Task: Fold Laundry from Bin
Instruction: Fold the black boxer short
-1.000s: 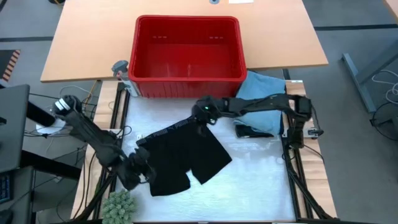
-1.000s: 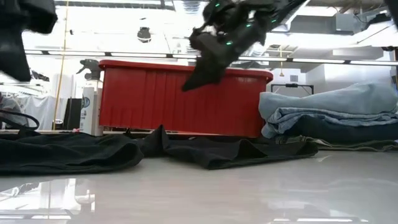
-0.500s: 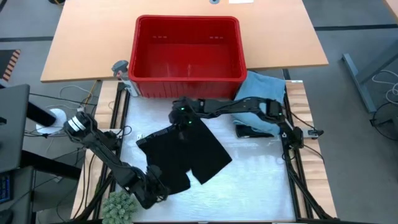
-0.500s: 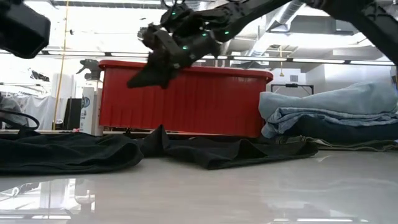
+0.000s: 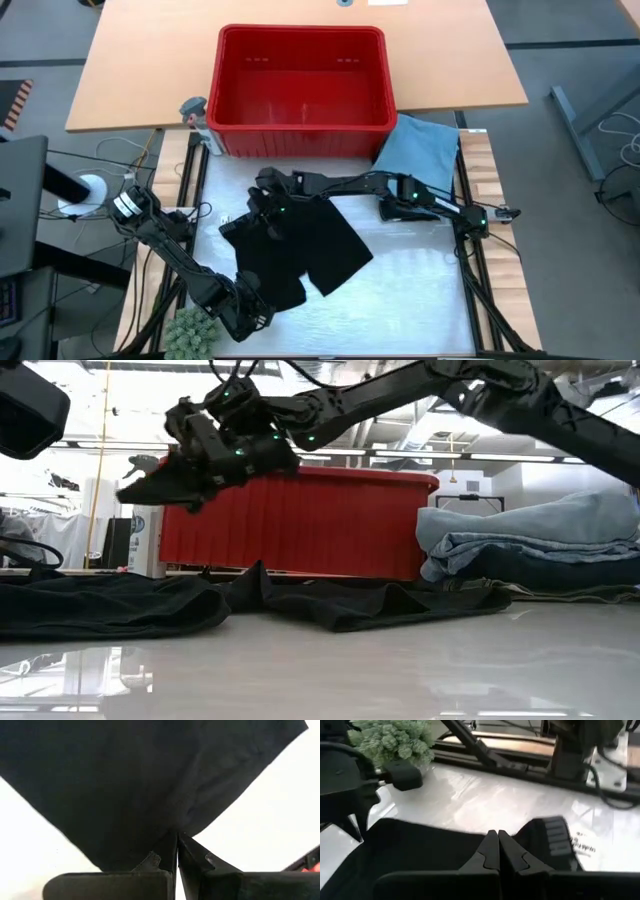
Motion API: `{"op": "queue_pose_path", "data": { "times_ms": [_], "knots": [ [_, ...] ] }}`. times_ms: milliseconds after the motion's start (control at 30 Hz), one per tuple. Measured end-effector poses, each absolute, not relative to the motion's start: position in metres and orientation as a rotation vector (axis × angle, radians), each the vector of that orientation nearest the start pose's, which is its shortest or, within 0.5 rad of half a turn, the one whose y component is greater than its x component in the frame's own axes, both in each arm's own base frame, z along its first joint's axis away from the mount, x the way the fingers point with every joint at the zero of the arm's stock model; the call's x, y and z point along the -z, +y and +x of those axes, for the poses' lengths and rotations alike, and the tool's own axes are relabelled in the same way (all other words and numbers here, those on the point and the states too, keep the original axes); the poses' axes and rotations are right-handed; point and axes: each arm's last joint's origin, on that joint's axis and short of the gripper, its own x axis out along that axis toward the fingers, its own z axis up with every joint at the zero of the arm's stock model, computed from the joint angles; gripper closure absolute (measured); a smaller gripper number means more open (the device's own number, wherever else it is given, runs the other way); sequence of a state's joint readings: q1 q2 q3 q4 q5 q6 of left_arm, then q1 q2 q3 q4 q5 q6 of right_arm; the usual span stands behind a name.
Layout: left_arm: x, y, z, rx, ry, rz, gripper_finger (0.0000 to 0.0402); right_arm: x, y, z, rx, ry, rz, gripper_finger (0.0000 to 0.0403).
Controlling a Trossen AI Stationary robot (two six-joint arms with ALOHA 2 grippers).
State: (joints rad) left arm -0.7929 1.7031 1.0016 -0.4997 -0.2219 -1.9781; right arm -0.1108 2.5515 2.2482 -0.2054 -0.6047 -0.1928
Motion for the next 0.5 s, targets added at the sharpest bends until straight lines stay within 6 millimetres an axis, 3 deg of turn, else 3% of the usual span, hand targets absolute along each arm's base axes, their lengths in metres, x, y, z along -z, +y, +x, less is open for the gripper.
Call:
{"op": "queue_pose_path", "data": {
  "times_ms": [267,500],
  "knots": [
    [-0.163,-0.219,0.224,-0.674,1.060,-1.162,0.0401,-0.169,-0.047,0.586,-0.459,0.404,-0.044,0.0389],
    [-0.161,-0.218,0.224,-0.687,1.059,-1.163,0.0401,-0.164,-0.050,0.590,-0.359,0.379,-0.129,0.0389]
  ]
}}
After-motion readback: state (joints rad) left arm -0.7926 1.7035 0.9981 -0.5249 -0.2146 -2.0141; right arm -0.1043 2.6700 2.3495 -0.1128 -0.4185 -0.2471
